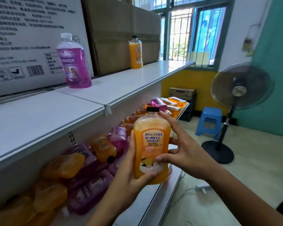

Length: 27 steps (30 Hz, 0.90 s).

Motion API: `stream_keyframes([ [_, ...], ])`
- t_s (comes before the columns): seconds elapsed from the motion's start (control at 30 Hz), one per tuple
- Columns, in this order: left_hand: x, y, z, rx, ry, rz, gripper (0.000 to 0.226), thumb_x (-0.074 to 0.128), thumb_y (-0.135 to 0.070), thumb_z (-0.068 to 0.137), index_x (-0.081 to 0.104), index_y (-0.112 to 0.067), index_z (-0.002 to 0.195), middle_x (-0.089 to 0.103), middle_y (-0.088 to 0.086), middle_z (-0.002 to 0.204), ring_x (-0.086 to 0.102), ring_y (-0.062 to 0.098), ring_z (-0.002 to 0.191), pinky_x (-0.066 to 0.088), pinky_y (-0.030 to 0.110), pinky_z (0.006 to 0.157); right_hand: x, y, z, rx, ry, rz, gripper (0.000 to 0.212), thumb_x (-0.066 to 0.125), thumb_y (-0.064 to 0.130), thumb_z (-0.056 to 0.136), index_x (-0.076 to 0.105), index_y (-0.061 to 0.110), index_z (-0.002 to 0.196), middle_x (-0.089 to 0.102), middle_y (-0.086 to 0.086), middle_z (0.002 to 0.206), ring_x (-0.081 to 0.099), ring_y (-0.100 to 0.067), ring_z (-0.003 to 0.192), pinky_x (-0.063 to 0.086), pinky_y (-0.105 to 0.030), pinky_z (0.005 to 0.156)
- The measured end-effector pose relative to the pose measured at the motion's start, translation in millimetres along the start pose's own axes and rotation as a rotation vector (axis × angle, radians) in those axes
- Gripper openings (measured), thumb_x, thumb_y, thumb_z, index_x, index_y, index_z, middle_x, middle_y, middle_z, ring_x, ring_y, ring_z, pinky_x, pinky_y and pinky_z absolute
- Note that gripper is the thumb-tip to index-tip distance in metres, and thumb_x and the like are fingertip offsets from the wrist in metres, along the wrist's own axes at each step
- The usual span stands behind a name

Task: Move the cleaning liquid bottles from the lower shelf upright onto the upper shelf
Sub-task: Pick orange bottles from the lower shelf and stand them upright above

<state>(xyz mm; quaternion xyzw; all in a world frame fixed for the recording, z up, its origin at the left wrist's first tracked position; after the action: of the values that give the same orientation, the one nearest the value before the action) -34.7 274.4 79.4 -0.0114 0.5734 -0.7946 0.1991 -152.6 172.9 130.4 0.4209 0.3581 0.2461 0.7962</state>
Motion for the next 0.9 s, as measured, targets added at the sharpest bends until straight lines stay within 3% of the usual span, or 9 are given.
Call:
stream_keyframes([
  [0.13, 14.4, -19.4, 42.6, 0.075, 0.042, 0.050, 0.102, 0.074, -0.038, 0.084, 0.000, -0.052, 0.152, 0.051, -0.035, 0.134, 0.055, -0.007, 0.120, 0.048, 0.007, 0.086, -37.7, 11.1, 11.9, -0.078, -0.097, 0.003, 0.100, 0.083, 0.012, 0.076, 0.027, 0.066, 0.139, 0.034, 0.015, 0.150, 0.061, -0.010, 0.119, 0.062, -0.035, 0.082],
  [0.23, 24.1, -38.2, 83.4, 0.144, 0.030, 0.102, 0.100, 0.072, -0.041, 0.084, -0.001, -0.053, 0.152, 0.048, -0.036, 0.135, 0.053, -0.007, 0.123, 0.051, 0.016, 0.095, -71.9, 14.7, 31.4, -0.149, -0.155, -0.003, 0.099, 0.082, 0.011, 0.076, 0.028, 0.061, 0.142, 0.036, 0.016, 0.145, 0.062, -0.008, 0.116, 0.061, -0.031, 0.080],
  [0.33, 34.8, -56.2, 129.4, 0.224, -0.022, 0.165, 0.097, 0.068, -0.038, 0.087, -0.003, -0.053, 0.152, 0.046, -0.032, 0.140, 0.052, -0.007, 0.125, 0.051, 0.017, 0.095, -111.2, 16.6, 61.1, -0.244, -0.192, -0.090, 0.100, 0.082, 0.014, 0.077, 0.024, 0.060, 0.143, 0.032, 0.020, 0.148, 0.060, -0.008, 0.118, 0.060, -0.026, 0.080],
  [0.43, 48.0, -74.2, 177.2, 0.278, -0.071, 0.278, 0.099, 0.066, -0.040, 0.090, -0.011, -0.053, 0.150, 0.044, -0.025, 0.146, 0.054, -0.007, 0.123, 0.053, 0.023, 0.095, -150.2, 18.2, 97.0, -0.364, -0.181, -0.212, 0.101, 0.081, 0.015, 0.079, 0.019, 0.058, 0.146, 0.021, 0.023, 0.156, 0.048, -0.019, 0.135, 0.060, -0.032, 0.086],
  [0.53, 54.9, -90.4, 226.7, 0.271, -0.111, 0.331, 0.104, 0.069, -0.043, 0.083, -0.008, -0.046, 0.153, 0.051, -0.025, 0.139, 0.060, -0.008, 0.114, 0.055, 0.035, 0.095, -187.7, 20.1, 132.5, -0.480, -0.127, -0.324, 0.098, 0.079, 0.018, 0.082, 0.016, 0.048, 0.151, 0.014, 0.028, 0.155, 0.032, -0.020, 0.146, 0.057, -0.031, 0.095],
  [0.6, 55.9, -99.1, 255.3, 0.241, -0.136, 0.373, 0.108, 0.070, -0.047, 0.075, -0.003, -0.042, 0.155, 0.053, -0.029, 0.131, 0.060, -0.010, 0.111, 0.057, 0.029, 0.091, -209.0, 18.2, 155.6, -0.528, -0.078, -0.399, 0.098, 0.079, 0.019, 0.083, 0.014, 0.041, 0.153, 0.009, 0.022, 0.158, 0.022, -0.017, 0.149, 0.051, -0.026, 0.102],
  [0.7, 56.8, -101.0, 294.6, 0.175, -0.173, 0.473, 0.112, 0.072, -0.048, 0.074, -0.006, -0.041, 0.154, 0.051, -0.035, 0.121, 0.058, -0.019, 0.099, 0.052, 0.008, 0.080, -235.3, 9.6, 191.9, -0.548, 0.012, -0.406, 0.103, 0.080, 0.020, 0.082, 0.011, 0.035, 0.156, 0.006, 0.013, 0.161, 0.018, -0.014, 0.148, 0.052, -0.016, 0.096],
  [0.8, 55.6, -93.2, 332.5, 0.088, -0.182, 0.521, 0.113, 0.075, -0.042, 0.076, -0.007, -0.040, 0.154, 0.052, -0.030, 0.123, 0.059, -0.016, 0.095, 0.054, 0.010, 0.077, -253.3, -2.5, 229.4, -0.546, 0.091, -0.399, 0.109, 0.084, 0.019, 0.078, 0.010, 0.035, 0.157, 0.009, 0.013, 0.158, 0.025, -0.014, 0.145, 0.054, -0.015, 0.090],
  [0.9, 47.8, -79.7, 361.9, 0.004, -0.170, 0.584, 0.116, 0.076, -0.041, 0.075, -0.010, -0.037, 0.154, 0.049, -0.036, 0.101, 0.056, -0.019, 0.082, 0.049, 0.002, 0.068, -262.7, -17.1, 259.8, -0.552, 0.116, -0.381, 0.108, 0.085, 0.018, 0.075, 0.015, 0.037, 0.156, 0.017, 0.014, 0.154, 0.034, -0.016, 0.140, 0.058, -0.019, 0.085],
])
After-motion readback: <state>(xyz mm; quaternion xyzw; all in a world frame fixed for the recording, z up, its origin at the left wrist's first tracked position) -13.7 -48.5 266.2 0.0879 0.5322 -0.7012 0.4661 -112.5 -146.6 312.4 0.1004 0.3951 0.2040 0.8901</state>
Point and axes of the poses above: each hand's wrist, its own z-axis towards the middle knuckle, its own x-axis out of the palm, y = z × x, the point moved 7 cm from there along z, towards the middle knuckle
